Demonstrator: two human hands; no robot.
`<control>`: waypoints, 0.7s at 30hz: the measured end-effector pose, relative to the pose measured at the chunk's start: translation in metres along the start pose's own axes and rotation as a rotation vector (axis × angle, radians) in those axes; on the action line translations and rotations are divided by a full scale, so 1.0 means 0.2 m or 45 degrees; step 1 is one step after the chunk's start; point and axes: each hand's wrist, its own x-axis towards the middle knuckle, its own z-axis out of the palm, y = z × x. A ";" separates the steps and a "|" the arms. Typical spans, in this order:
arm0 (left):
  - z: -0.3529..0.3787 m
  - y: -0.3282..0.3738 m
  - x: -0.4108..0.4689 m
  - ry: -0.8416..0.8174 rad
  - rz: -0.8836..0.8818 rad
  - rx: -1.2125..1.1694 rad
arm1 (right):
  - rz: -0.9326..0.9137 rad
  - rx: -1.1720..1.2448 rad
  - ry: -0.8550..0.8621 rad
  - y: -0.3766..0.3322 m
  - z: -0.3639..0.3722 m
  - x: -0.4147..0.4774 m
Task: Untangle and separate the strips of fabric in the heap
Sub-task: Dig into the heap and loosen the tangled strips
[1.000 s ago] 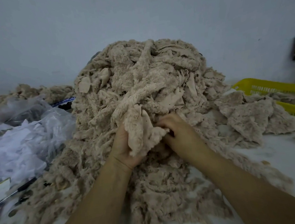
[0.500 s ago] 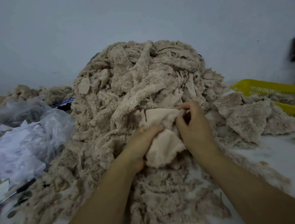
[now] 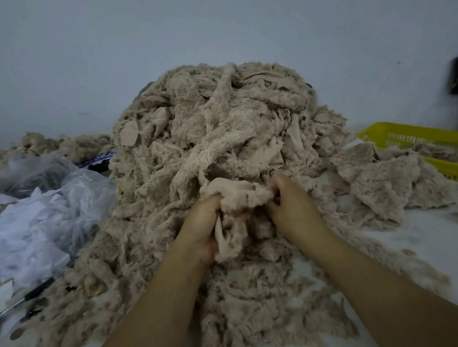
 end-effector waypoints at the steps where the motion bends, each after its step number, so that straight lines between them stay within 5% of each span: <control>1: 0.00 0.01 -0.01 -0.036 -0.020 -0.008 | 0.061 0.017 0.027 0.02 -0.01 0.01; 6: -0.02 0.03 -0.03 -0.059 -0.063 -0.001 | 0.421 0.058 0.114 0.10 -0.07 0.05; 11: 0.01 -0.03 -0.01 0.037 -0.005 0.183 | 0.200 0.381 0.056 0.02 -0.08 0.00; 16: 0.01 -0.04 -0.01 0.038 0.066 0.224 | 0.301 0.713 -0.281 -0.07 -0.06 -0.03; 21: -0.02 -0.02 0.03 0.127 -0.036 0.033 | 0.104 0.496 -0.104 -0.08 -0.06 -0.02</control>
